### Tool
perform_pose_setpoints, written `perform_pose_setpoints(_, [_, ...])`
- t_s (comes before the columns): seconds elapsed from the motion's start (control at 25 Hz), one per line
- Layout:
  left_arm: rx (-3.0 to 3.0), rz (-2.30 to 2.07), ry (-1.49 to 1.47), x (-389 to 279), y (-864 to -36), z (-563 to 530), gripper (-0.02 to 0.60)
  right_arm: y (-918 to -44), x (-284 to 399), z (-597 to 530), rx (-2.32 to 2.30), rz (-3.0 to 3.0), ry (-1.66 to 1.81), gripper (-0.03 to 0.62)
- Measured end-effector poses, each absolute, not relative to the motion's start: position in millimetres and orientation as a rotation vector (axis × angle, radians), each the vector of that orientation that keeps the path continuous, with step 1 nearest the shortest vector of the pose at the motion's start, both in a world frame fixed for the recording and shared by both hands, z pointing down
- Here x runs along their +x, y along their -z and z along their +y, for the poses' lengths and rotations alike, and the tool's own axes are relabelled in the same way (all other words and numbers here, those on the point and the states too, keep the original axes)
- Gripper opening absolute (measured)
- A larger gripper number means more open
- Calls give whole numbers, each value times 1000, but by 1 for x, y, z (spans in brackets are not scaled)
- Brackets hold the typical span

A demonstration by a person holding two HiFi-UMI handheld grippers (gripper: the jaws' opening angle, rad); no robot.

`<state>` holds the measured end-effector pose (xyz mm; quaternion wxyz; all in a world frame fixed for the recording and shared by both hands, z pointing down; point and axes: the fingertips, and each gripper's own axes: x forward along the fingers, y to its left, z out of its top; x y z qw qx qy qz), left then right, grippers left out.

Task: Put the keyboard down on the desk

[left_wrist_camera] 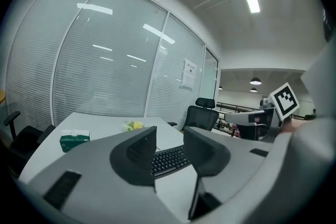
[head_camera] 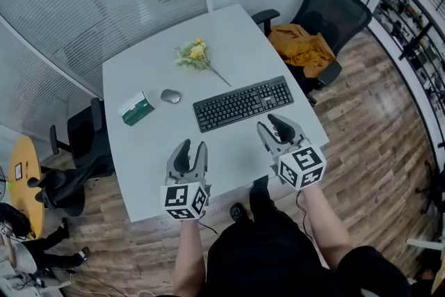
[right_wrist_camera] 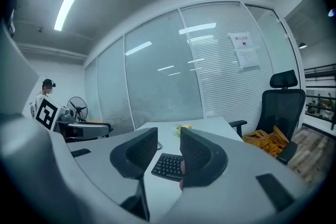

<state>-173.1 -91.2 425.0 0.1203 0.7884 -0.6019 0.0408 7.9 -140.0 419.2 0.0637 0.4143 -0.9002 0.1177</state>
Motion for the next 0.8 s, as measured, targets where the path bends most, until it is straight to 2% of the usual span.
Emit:
perform_pose_setpoints(0.2, [2393,-1754,-60,-170,-388,-61,129,-383,-5,-100,1254,-2795,-309,96])
perform_pose_setpoints(0.32, [2430,-1732,-42,-167,-377,-42,81,-370,-11,-78,1249,-2820,-287,71])
perform_pose_setpoints(0.8, [2459,-1758,-27,-176,-363,-2,8,-356,-30,-26,1203,-2861,-268,11])
